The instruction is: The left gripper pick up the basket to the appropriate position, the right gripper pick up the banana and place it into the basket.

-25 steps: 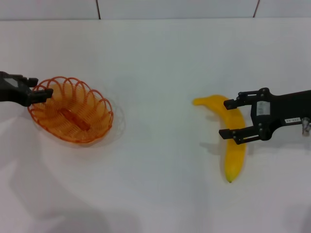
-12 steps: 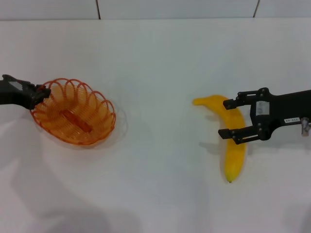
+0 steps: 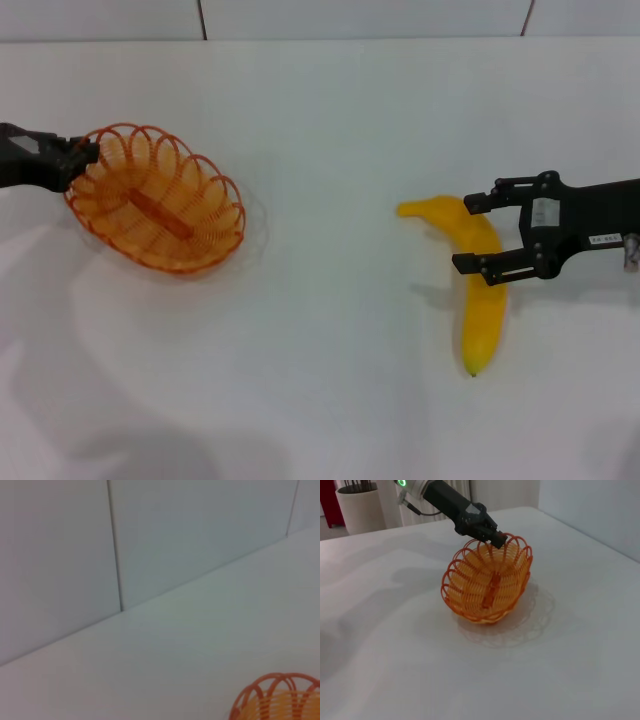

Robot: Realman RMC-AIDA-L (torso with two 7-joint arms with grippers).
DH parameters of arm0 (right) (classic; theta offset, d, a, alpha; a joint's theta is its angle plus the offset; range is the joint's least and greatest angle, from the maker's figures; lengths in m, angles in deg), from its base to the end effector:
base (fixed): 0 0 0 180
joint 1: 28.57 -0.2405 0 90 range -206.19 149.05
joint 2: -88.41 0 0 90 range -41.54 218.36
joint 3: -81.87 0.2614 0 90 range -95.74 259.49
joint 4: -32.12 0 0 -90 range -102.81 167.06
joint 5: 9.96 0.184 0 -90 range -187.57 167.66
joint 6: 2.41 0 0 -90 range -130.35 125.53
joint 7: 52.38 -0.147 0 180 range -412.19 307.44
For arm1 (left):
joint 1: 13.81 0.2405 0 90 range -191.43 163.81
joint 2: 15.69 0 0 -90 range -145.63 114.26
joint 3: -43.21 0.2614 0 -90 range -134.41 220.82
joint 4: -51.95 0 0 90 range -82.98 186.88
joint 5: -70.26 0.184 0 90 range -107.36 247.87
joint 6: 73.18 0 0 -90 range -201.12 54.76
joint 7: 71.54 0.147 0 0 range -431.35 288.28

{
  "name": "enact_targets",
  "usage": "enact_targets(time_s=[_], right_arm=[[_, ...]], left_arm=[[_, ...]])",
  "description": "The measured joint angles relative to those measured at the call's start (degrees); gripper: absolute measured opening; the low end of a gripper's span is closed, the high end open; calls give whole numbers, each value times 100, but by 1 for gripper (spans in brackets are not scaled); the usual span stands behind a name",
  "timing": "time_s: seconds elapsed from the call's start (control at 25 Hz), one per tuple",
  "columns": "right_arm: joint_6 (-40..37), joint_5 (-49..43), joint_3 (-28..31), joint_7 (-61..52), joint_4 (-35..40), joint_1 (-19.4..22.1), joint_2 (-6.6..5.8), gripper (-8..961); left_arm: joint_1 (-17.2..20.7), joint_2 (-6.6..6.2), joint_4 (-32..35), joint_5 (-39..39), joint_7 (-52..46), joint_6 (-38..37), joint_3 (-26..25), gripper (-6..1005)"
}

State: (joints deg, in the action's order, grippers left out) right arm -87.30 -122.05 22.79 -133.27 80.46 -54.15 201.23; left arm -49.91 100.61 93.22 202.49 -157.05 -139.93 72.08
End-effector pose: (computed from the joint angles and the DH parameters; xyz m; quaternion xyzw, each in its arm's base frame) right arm 0.2685 0.3111 0.0175 -0.9782 0.1303 0.1012 0.1262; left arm -0.2983 0.3805 0.0460 -0.9010 -0.2670 -0.0789 0.3326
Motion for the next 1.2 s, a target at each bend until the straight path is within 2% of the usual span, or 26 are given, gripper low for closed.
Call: enact_targets(time_s=[0.36,0.52,1.2], right_arm=[[-19,-6,-15,7,8,-24,4,819],[-34,-6,-22,3,9,-26,10,819],[-31,-5,-50,19,0,-44,12,819]], left_arm=[[15,16,-416,-631,182,79,-12,92],[13,16,-947,-1101,469,452,-49,92],[49,59,-1863,-1949,943,686,-55,91]])
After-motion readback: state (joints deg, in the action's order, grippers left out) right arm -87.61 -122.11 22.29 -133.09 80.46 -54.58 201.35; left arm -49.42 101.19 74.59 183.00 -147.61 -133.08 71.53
